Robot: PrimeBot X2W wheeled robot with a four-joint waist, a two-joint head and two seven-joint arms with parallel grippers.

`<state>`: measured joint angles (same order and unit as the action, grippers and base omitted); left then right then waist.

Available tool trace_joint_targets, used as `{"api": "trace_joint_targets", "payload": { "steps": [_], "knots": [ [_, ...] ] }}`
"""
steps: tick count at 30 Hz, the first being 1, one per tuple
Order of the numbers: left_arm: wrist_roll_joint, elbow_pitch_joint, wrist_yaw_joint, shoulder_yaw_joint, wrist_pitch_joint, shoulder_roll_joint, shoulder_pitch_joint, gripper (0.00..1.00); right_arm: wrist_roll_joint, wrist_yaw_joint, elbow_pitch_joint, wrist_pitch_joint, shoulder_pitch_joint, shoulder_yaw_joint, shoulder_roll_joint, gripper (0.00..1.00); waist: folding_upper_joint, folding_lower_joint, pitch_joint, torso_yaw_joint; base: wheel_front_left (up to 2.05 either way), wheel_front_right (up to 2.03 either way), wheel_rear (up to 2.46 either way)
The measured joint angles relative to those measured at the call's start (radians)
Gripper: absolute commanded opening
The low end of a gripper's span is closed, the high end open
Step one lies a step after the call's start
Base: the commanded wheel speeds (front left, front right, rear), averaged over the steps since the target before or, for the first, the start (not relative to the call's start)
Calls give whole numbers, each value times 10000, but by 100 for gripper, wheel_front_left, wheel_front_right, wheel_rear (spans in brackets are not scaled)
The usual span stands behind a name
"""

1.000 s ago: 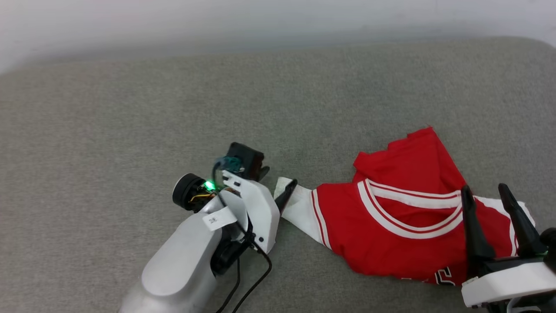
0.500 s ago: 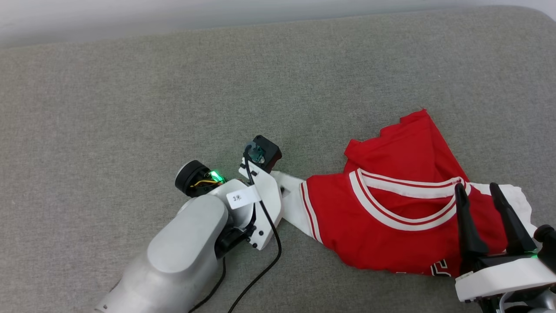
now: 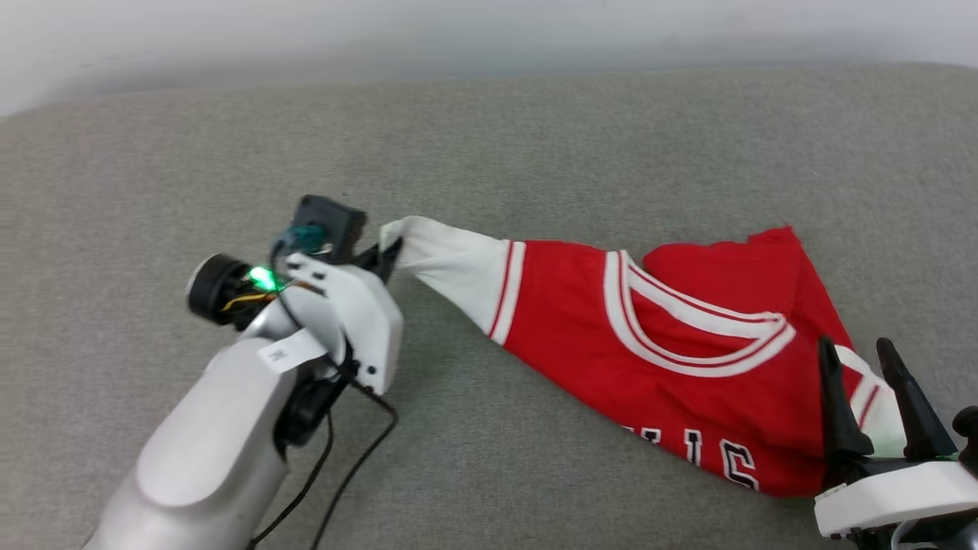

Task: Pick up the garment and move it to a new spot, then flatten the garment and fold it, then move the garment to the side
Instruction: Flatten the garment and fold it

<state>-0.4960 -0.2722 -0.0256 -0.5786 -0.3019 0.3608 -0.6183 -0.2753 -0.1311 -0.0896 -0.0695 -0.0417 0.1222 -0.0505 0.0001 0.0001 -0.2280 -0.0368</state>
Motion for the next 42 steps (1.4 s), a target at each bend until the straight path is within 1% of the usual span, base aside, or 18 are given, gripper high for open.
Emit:
{"api": "trace_joint_targets", "payload": {
  "steps": [1, 2, 3, 8, 11, 13, 16, 20, 21, 22, 23, 24, 25, 28, 34, 39, 42],
  "knots": [
    [-79, 257, -159, 148, 27, 150, 202, 0, 0, 0, 4, 13, -19, 31, 0, 100, 0, 0, 57, 85, 0, 0, 0],
    [-228, 780, -525, 504, 132, 431, 688, 0, 2, 0, 0, 79, -81, 100, 0, 100, 0, 0, 172, 259, 0, 0, 0],
    [-228, 780, -525, 504, 132, 431, 688, 0, 2, 0, 0, 79, -81, 100, 0, 100, 0, 0, 172, 259, 0, 0, 0],
    [-715, 1854, -1532, 1429, 297, 1032, 2304, 0, 21, 0, -56, 186, -198, 226, 0, 100, 0, -1, 411, 646, 0, 0, 0],
    [-1208, 2036, -2038, 1942, 372, 1168, 3551, 0, 21, 0, -94, 267, -205, 268, 0, 100, 0, -1, 527, 800, 0, 0, 0],
    [-1551, 2040, -2311, 2163, 431, 1135, 4386, 0, 21, 0, -109, 337, -234, 295, 0, 100, 0, -1, 601, 862, 0, 0, 0],
    [-2000, 1766, -2433, 2318, 577, 953, 5356, 0, 21, 0, -142, 414, -313, 336, 0, 100, 0, -1, 694, 935, 0, 0, 0],
    [-2391, 1198, -2305, 2309, 826, 556, 5939, 0, 29, 0, -242, 541, -404, 422, 0, 100, 0, -2, 814, 1011, 0, 0, 0],
    [-2439, 1078, -2261, 2313, 940, 470, 5944, 2, 36, 0, -253, 583, -416, 435, 0, 100, 0, -2, 853, 1023, 0, 0, 0],
    [-2462, 997, -2182, 2293, 1041, 403, 5943, 46, 40, 0, -282, 617, -420, 458, 0, 100, -1, -2, 895, 1031, 0, 0, 0],
    [-2462, 905, -2102, 2266, 1151, 357, 5943, 100, 48, 0, -311, 667, -430, 481, 0, 100, 0, -2, 941, 1038, 0, 0, 0],
    [-2376, 798, -1946, 2230, 1452, 332, 5928, 100, 58, 0, -339, 729, -494, 522, 0, 100, 0, -1, 1052, 1044, 0, 0, 0],
    [-2376, 798, -1946, 2230, 1452, 332, 5928, 100, 58, 0, -339, 729, -494, 522, 0, 100, 0, -1, 1052, 1044, 0, 0, 0],
    [-2163, 723, -1789, 2211, 1998, 337, 5824, 100, 109, 0, -376, 861, -637, 627, 0, 100, 0, -2, 1246, 1028, 0, 0, 0],
    [-1540, 970, -1605, 2243, 3609, 303, 5615, 100, 90, 0, -405, 1051, -859, 811, 0, 100, 0, -2, 1662, 906, 0, 0, 0],
    [-1001, 1450, -1593, 2205, 4819, 192, 5499, 100, -61, 0, -267, 1411, -1062, 1024, 0, 100, 0, -2, 1905, 798, 0, 0, 0],
    [-792, 1732, -1593, 2148, 5110, 128, 5464, 100, -90, 0, 46, 1927, -1145, 1256, 2, 100, 0, -2, 1972, 762, 0, 0, 0]
  ]
}}
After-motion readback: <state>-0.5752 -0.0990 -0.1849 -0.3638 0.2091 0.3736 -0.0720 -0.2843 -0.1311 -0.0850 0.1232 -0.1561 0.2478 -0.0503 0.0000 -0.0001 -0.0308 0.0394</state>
